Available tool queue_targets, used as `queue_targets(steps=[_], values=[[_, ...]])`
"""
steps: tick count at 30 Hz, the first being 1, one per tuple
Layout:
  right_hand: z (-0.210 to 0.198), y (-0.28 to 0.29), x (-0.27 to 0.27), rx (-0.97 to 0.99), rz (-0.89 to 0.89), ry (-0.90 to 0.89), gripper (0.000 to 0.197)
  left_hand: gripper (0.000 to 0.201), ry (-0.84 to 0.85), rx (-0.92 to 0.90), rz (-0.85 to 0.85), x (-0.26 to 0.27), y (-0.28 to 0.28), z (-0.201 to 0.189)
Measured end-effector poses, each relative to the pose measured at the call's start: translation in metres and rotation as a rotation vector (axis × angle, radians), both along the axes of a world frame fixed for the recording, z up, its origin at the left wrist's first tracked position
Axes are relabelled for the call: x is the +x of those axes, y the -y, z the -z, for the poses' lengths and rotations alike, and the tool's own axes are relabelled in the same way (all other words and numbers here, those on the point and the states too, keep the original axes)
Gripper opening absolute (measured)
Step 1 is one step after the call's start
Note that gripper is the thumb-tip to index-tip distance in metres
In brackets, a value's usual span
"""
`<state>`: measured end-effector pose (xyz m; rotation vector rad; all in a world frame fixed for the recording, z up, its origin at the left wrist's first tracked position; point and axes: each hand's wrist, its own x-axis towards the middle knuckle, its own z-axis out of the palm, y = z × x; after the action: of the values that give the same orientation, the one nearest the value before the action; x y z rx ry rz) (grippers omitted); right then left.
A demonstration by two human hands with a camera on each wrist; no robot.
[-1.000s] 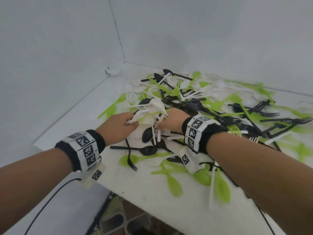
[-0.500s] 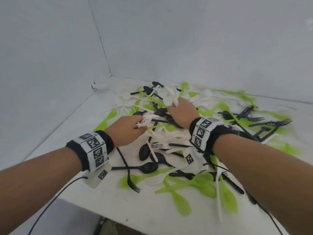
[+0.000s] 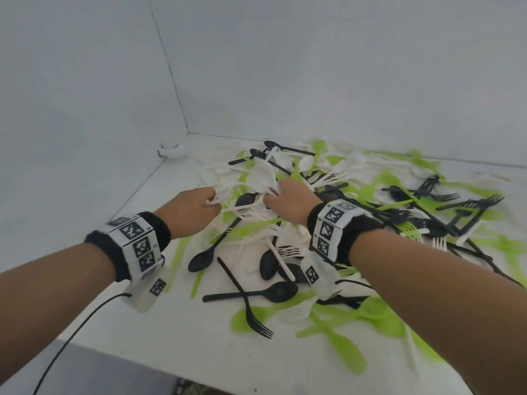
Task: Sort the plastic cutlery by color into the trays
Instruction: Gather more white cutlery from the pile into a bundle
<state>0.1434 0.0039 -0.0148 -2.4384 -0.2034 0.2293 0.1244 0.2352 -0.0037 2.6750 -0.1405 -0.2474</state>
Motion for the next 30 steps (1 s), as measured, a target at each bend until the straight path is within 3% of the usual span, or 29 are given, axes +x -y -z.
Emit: queue_targets(steps=[3,8,12,18,24,30], values=[[0.005,-0.022,0.000,-0.049,-0.030,-0.033,0.036,0.024,-0.052,0.027,-0.038,-0.002,-0.024,0.005],[0.002,-0.049,0.006,-0.117,-0.073,-0.002,0.026,0.010,-0.132,-0.230,-0.063,-0.003,-0.062,0.010],[0.010,-0.063,0.014,-0.136,-0.068,-0.012,0.029,0.024,-0.046,-0.017,-0.096,-0.003,-0.076,0.006],[0.027,-0.056,0.024,-0.395,-0.037,-0.056,0.025,0.041,-0.025,-0.009,-0.003,-0.010,-0.078,0.017],[0.024,-0.041,0.032,-0.266,0.113,-0.033,0.030,0.039,0.056,-0.024,0.099,0.003,-0.067,0.027],[0.027,-0.051,0.031,-0.161,0.137,0.003,0.029,0.035,-0.007,0.030,0.127,0.024,-0.038,0.041]])
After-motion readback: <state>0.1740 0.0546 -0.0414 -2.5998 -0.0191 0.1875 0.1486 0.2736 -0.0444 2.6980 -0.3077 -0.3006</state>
